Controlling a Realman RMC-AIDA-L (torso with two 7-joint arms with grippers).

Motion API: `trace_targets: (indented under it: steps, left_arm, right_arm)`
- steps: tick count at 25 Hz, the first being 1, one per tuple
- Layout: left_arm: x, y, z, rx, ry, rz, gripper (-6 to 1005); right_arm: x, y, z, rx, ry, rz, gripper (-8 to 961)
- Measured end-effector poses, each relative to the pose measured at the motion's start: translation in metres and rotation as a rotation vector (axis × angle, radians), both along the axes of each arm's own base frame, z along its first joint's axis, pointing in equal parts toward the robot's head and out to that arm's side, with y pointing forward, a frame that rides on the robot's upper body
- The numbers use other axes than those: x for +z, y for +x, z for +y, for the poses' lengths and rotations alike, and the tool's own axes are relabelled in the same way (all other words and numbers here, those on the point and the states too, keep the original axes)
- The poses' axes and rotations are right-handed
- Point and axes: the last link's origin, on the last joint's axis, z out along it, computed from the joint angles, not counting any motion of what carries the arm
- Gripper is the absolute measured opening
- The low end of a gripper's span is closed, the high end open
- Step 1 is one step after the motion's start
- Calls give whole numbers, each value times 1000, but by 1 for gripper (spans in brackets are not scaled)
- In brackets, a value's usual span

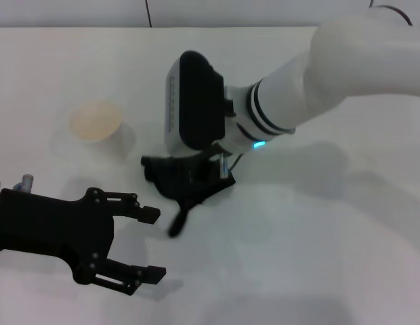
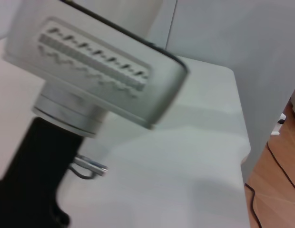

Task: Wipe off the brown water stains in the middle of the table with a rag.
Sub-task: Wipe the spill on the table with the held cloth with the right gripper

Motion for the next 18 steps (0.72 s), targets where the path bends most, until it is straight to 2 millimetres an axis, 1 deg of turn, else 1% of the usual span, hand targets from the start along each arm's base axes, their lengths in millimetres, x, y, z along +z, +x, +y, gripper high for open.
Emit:
trace_targets:
  steps: [5, 10, 14, 18]
  left_arm:
    - [0, 0, 0, 1, 1, -1, 875]
    - [-1, 0, 1, 2, 4, -3, 875]
    - [-1, 1, 2, -4, 4, -5, 875]
    - [-1, 2, 3, -8, 5, -4, 875]
  right_arm:
    - [5, 4, 16, -1, 67, -5, 65]
    - [8, 5, 24, 1, 104, 2, 65]
    - [6, 1, 20, 3, 79, 0, 65]
    - [1, -5, 3, 12, -2, -17, 65]
